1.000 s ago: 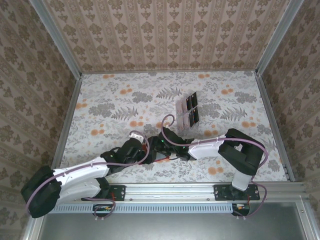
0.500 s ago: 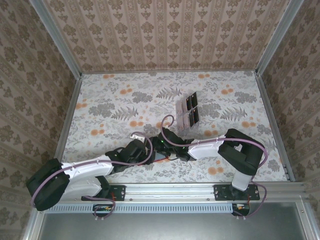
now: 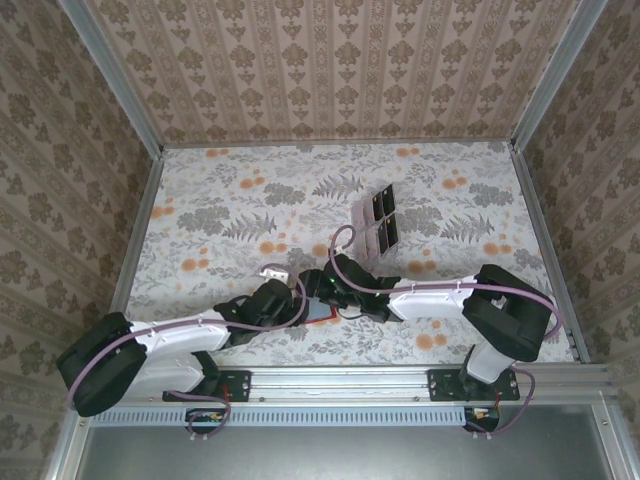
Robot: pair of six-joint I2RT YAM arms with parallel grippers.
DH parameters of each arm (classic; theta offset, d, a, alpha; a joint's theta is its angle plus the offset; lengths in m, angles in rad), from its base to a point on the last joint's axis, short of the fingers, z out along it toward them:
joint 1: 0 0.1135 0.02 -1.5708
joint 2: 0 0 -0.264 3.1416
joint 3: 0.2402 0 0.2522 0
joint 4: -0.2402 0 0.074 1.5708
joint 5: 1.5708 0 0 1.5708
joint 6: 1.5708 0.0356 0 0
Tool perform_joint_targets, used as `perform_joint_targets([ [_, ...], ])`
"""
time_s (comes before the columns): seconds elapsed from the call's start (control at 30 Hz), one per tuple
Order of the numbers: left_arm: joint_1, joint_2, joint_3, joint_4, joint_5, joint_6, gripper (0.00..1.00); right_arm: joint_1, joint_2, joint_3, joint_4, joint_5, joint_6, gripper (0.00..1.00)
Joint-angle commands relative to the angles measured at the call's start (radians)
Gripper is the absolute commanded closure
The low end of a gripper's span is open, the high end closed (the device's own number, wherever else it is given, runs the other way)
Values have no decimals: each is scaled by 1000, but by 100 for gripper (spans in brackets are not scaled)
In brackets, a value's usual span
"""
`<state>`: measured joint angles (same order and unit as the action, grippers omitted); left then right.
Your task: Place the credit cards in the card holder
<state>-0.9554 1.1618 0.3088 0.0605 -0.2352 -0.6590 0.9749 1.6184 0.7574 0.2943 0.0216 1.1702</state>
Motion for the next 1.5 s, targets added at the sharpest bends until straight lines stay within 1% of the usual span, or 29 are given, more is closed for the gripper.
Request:
perform_joint_targets([
  [0.0, -4, 36, -30, -52, 29, -27, 19, -6, -8, -24, -53, 31, -27, 34],
  [0.33, -3, 36, -31, -54, 27, -27, 19, -5, 90, -11, -15, -11, -18, 35],
  [0.57, -4, 42, -31, -46, 28, -24, 19, -1, 124, -2, 16, -40, -10, 35],
  [0.63, -3, 37, -33, -42, 31, -22, 17, 2, 126, 2, 21, -47, -9, 35],
  [0.77, -4, -9, -33, -55, 25, -16, 10, 5, 125, 6, 46, -63, 5, 35],
  [0.87, -3, -55, -33, -65, 24, -11, 6, 5, 129, 8, 63, -73, 16, 35],
  [1.23, -6, -117, -33, -67, 41, 6, 4, 27, 203, 57, 92, -98, 46, 35],
  [1.27, -6, -130, -33, -70, 40, 7, 1, 28, 207, 60, 88, -95, 47, 35],
  [1.3, -5, -147, -33, -74, 36, 7, 0, 29, 211, 60, 85, -90, 49, 35],
  [1.47, -5, -265, -41, -149, -24, -15, 0, 30, 215, 51, 62, -55, 62, 35],
])
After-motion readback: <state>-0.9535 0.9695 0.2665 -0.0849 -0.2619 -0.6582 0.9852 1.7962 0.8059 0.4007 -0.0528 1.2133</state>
